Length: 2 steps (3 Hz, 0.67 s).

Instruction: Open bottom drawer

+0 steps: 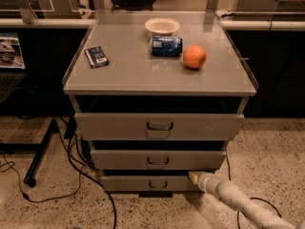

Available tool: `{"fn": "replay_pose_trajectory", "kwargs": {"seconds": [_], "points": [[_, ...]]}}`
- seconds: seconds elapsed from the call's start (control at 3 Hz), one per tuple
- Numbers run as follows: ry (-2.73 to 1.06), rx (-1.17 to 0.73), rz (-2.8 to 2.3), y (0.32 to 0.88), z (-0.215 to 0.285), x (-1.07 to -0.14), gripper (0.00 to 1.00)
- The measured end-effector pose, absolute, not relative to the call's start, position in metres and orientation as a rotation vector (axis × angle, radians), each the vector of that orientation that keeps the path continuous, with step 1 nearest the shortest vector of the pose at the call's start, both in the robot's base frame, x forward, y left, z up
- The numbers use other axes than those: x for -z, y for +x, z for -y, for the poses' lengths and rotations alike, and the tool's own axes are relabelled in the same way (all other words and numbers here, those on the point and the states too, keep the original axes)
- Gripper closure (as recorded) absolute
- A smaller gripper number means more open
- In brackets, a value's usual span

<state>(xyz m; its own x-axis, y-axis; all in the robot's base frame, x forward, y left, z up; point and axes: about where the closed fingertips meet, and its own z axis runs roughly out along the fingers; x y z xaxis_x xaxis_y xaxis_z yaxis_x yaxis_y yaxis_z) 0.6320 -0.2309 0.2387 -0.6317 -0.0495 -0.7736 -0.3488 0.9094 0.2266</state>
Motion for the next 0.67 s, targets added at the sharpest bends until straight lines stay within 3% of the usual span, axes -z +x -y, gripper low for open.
{"fn": "replay_pose_trajectory", "kwargs": {"seconds": [0.67], "points": [[-0.292, -0.468, -2.262, 0.636, 0.223, -0.219, 1.0]]}}
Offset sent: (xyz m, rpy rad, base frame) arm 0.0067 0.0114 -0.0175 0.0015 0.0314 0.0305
